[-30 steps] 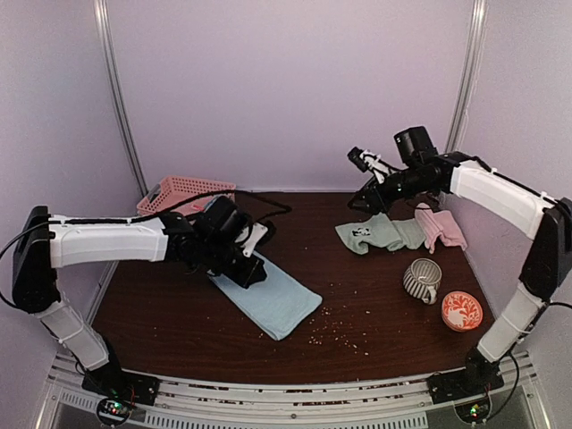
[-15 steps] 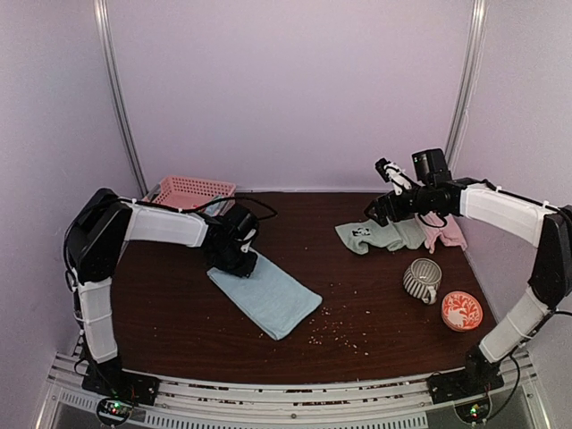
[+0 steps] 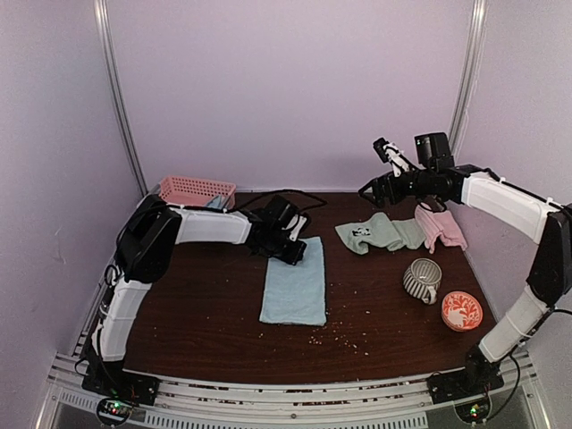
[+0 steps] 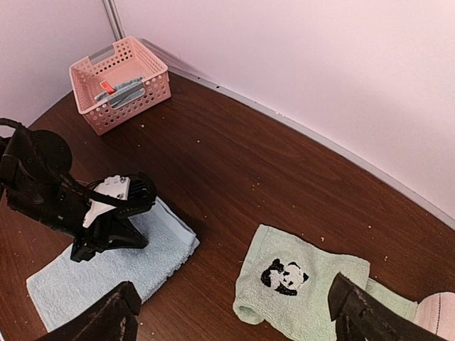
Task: Roll the towels
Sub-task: Rotate the towel at the center of the board.
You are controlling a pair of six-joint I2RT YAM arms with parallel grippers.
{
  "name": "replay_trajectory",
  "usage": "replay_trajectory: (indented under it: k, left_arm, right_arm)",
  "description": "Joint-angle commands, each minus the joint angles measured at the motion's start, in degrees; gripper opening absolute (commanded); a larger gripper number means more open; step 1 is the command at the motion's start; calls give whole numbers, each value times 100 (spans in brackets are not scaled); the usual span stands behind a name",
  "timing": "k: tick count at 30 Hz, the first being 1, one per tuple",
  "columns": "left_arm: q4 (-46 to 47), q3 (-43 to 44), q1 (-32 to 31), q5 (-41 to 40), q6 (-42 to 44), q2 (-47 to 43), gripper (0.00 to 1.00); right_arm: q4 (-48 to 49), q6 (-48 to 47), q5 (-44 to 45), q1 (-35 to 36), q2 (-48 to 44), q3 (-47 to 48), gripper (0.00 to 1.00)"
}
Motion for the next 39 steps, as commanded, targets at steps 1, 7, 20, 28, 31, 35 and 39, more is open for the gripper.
replay_trajectory:
  k: [1,7,20,28,31,35,39]
  left_arm:
    - [-270,72,110,347,322,-176,0]
    - [191,-776,104,1238,1188,-1552,0]
    - [791,-4080,-751,568,2463,-3761,10]
    - [1255,-4795,-1127,715,2089,-3645,4]
    - [1247,-4907,-1300,733,1994,-3478,4]
    - [1278,-4918,-1500,745,1837,-3301,4]
    - [1457,-4954,-1620,712,1691,-3235,4]
  right_arm:
    - [-270,-250,-342,15,-53,6,94]
    - [-536,-633,-461,12,-167,3,92]
    - [-1014,-649,-393,1022,1475,804,56]
    - [-1677,-954,-499,1480,2836,1419,15]
    - [-1807,-901,-296,1580,3238,1677,14]
    - [-2033,-1161,126,1789,3620,2042,14]
    - [-2146,-1274,226,1932,3867,2192,14]
